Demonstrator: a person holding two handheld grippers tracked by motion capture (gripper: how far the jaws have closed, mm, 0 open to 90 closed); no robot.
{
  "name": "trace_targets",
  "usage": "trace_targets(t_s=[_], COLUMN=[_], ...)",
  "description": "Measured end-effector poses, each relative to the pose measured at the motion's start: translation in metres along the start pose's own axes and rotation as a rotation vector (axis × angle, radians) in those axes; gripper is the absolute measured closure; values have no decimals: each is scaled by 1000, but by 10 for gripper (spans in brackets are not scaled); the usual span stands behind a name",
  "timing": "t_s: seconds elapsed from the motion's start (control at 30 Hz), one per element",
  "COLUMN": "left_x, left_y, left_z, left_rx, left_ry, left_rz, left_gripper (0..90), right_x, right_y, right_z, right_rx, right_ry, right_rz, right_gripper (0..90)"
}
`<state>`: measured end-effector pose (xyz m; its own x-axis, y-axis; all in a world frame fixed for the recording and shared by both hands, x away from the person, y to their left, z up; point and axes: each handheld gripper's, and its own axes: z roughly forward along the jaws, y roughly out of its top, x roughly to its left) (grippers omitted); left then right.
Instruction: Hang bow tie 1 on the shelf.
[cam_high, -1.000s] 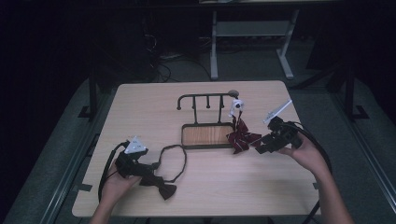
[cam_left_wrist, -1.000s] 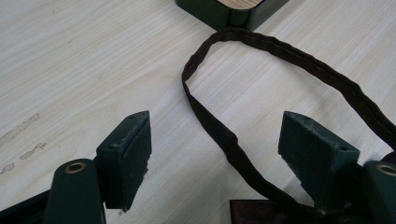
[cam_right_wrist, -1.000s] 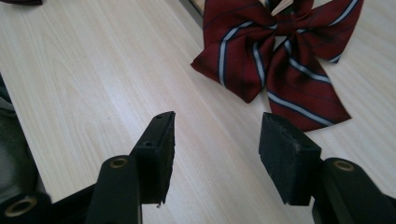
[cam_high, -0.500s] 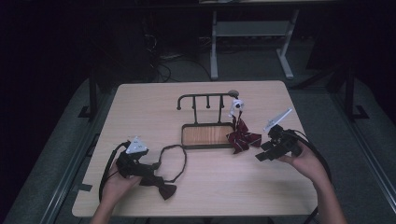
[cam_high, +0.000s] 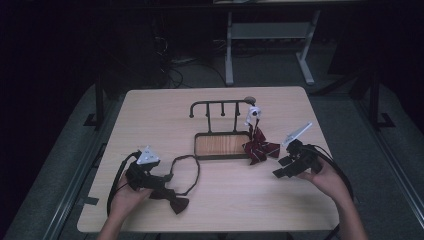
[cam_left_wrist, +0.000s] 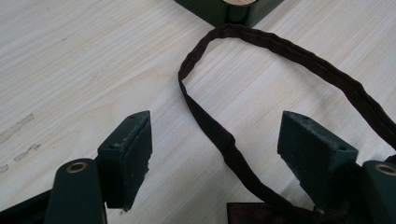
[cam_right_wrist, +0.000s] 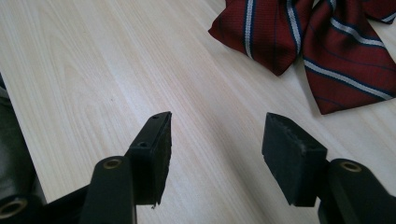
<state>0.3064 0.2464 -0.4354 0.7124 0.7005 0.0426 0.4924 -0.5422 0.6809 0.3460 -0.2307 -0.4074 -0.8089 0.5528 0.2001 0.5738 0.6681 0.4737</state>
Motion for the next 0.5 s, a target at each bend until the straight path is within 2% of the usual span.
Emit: trace_targets(t_s=[0.23,0.33,0.43,0.5], left_x=[-4,-4,-5,-5], left_y=[5,7,9,10], left_z=[0,-1,2,3], left_rx=[16,21,27,52], left_ry=[-10,-4,-17,-15], left_rz=[-2,8,20,21], left_gripper=[333,351,404,408], right_x=[0,0,0,1], right_y=[-5,-7,-8,-9], right_z=[6,7,8,8], right_rx=[0,0,0,0], right_ry=[15,17,15,14], right_rz=[7,10,10,8], right_gripper=[402,398,392,392])
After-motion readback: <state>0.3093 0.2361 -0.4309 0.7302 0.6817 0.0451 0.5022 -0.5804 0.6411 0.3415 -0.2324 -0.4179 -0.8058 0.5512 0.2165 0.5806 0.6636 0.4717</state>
